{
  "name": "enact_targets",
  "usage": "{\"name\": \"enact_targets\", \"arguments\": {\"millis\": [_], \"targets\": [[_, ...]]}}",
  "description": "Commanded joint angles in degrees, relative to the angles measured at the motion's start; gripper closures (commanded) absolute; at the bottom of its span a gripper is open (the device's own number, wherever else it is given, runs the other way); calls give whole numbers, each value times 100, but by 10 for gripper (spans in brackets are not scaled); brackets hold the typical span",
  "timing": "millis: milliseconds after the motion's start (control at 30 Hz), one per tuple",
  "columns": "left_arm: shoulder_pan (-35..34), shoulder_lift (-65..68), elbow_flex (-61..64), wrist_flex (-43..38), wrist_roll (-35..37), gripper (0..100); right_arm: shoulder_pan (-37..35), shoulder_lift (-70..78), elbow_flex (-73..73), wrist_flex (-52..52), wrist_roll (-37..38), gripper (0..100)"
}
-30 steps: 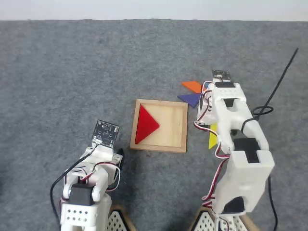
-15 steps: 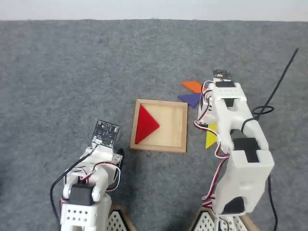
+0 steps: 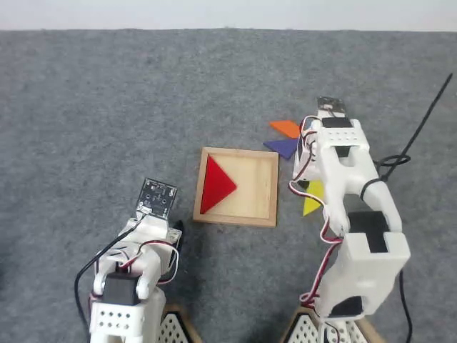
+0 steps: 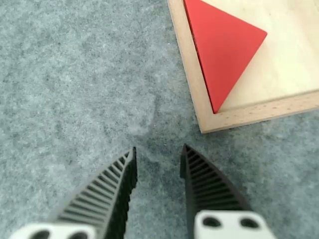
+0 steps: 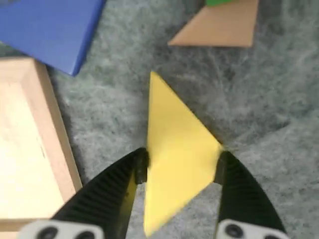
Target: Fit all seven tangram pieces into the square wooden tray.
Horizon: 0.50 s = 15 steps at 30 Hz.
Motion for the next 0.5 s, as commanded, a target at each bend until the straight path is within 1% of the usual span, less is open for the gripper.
{"name": "enact_targets", "arguments": {"millis": [0, 167, 300, 433, 467], "targets": [[-26, -114, -57, 18, 44, 863, -48, -497, -9, 75, -62, 805], [-26, -114, -57, 18, 44, 863, -101, -611, -9, 75, -79, 805], [-26, -114, -57, 18, 44, 863, 22, -611, 0, 233, -53, 795], [-26, -114, -57, 18, 44, 863, -57, -549, 44, 409, 141, 712], [-26, -114, -57, 18, 44, 863, -119, -549, 97, 382, 141, 705]]}}
